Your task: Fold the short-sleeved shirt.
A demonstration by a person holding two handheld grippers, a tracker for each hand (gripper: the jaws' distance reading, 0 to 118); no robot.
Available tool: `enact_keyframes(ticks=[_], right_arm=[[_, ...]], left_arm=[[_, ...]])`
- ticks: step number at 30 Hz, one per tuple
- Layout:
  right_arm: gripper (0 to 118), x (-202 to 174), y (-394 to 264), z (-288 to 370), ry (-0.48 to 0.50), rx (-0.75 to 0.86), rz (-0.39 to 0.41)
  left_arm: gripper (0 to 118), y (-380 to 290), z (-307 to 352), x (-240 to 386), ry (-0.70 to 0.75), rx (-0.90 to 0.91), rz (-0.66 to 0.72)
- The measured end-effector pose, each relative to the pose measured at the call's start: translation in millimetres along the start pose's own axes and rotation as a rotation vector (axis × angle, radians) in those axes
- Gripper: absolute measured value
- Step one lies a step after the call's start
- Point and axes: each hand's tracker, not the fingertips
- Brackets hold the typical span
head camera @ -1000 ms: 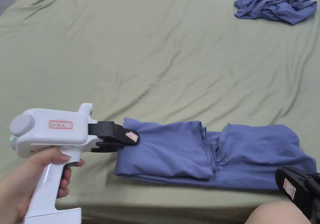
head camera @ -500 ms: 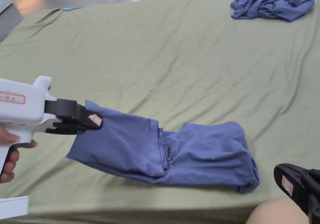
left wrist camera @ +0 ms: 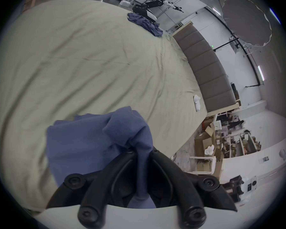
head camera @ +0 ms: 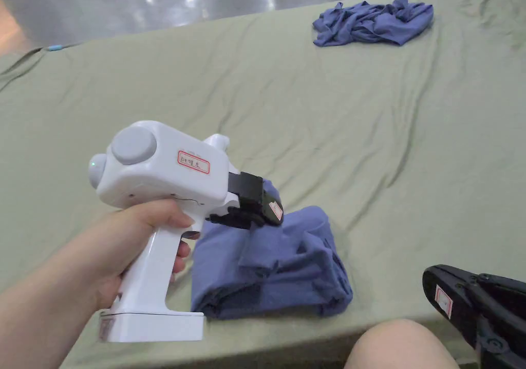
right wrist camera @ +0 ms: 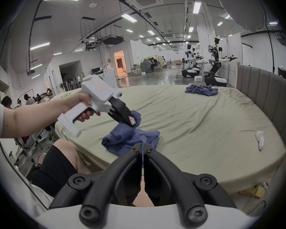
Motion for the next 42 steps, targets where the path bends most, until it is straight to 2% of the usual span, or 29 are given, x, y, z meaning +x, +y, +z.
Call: enact_keyframes(ticks=[1,2,3,4,6,7,9,12,13,15,16,21,25,28,31,34,35,38,39,40,42], right_arm=[[5,4,-1,3,-0.004,-0.003,-0.001],[5,7,-2,6,-0.013,-0.005,0.000],[5,10,-3,9,-0.025,-0.005,0.004],[5,13,-4,11,-0.031,-0.005,0.004],[5,19,-6,14,-0.042,-0.001,-0.006],[5,21,-8,15,-0.045,0.001,-0.015],[5,25,-11,13,-0.042,0.004,-0.030],[5,27,-13,5,-0.036,-0.003,-0.039],[5,26,-14,1,-0.032,-0.011,-0.038],[5,23,-13,-4,-0.025,-0.023,-0.026],[5,21,-13,-5,-0.025,-0.028,-0.015],[5,13,2,-9,0.016,-0.052,-0.010],[5,2,25,-30,0.039,-0.079,0.076],[5,2,47,-63,0.091,-0.107,0.073],[5,7,67,-114,0.154,-0.160,-0.015],[5,21,70,-182,0.235,-0.249,-0.284],[5,23,64,-206,0.225,-0.285,-0.309],[5,22,29,-265,0.041,-0.481,-0.200],[5,27,12,-278,0.004,-0.544,-0.197],[4,33,-4,-287,-0.021,-0.596,-0.226],[4,49,-26,-283,0.052,-0.548,-0.405]], left_arm=[[28,0,-10,0,-0.016,0.006,0.028],[71,-1,-17,2,-0.048,0.016,0.062],[99,-2,-19,4,-0.116,0.040,0.074],[107,-4,-16,5,-0.177,0.060,0.090],[106,-7,2,8,-0.241,0.046,0.093],[106,-8,13,8,-0.203,0.042,0.077],[100,-12,38,4,-0.031,0.096,-0.002],[92,-19,39,-9,0.207,0.149,-0.073],[78,-22,27,-13,0.251,0.114,-0.064],[20,-30,-1,-11,0.243,0.055,-0.059],[6,-30,-18,-9,0.226,0.069,-0.060],[6,-33,-68,14,0.193,0.087,-0.102],[4,-38,-104,8,0.149,0.004,-0.085],[4,-39,-77,2,0.070,0.064,-0.064],[4,-45,-24,-9,-0.042,0.171,-0.078],[4,-55,39,-42,0.025,0.301,-0.092],[4,-57,55,-59,0.052,0.326,-0.044],[4,-68,86,-108,-0.013,0.342,0.131],[4,-71,91,-123,-0.047,0.326,0.176],[4,-74,93,-133,-0.063,0.305,0.203],[5,-78,98,-146,-0.036,0.281,0.193]])
